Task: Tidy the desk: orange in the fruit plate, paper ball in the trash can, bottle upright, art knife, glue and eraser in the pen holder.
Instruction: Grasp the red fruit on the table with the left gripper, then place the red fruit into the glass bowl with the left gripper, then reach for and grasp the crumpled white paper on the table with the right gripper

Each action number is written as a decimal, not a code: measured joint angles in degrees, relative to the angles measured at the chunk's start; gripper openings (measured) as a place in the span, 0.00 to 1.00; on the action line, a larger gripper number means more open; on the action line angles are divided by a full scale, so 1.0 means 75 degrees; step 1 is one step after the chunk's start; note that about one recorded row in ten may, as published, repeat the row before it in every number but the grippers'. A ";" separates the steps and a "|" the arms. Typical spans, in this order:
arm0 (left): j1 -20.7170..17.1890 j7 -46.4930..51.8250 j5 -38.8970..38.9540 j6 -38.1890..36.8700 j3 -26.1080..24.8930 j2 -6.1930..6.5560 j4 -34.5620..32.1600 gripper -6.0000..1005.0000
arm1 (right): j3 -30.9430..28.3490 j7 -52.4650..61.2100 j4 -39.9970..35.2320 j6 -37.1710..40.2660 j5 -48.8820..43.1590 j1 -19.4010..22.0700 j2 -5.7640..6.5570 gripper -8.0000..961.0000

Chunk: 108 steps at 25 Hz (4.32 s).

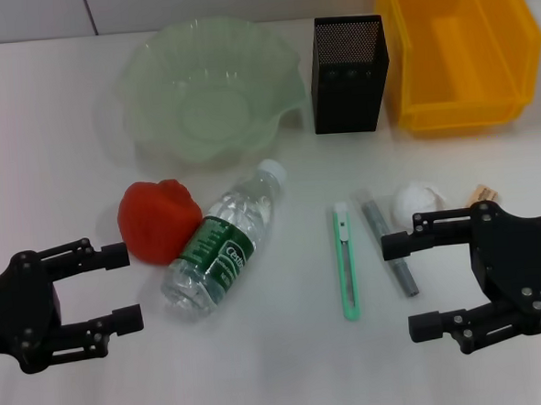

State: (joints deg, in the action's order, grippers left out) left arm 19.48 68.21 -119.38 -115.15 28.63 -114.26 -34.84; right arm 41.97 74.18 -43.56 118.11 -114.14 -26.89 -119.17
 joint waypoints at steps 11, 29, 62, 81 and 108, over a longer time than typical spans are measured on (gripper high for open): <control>0.0016 0.0017 0.0015 -0.0008 0.0001 0.0034 -0.0007 0.76 | 0.0007 -0.0109 0.0241 -0.0028 0.0012 -0.0068 -0.0002 0.83; 0.1018 0.1903 -0.0418 0.2235 0.0013 0.0035 -0.1198 0.72 | -0.0122 -0.0337 0.0662 -0.0784 -0.0009 0.0461 0.0046 0.83; 0.1328 0.1920 -0.0884 0.4612 0.1761 -0.0560 -0.1014 0.35 | -0.0340 -0.0340 0.0875 -0.1060 -0.0052 0.0554 0.0037 0.83; 0.1435 0.2012 0.2184 0.2652 0.0857 -0.0064 -0.1109 0.10 | -0.0427 -0.0447 0.1070 -0.1162 0.0011 0.0633 0.0022 0.83; 0.1133 0.2572 0.3474 0.4447 0.2521 -0.0247 -0.1273 0.58 | -0.2008 -0.0742 0.1807 -0.0892 0.0160 0.0496 0.0144 0.83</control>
State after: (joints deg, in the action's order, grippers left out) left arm 27.98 87.50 -93.32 -81.79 47.54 -116.11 -44.39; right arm 26.91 68.62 -30.01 111.42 -112.94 -23.16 -118.09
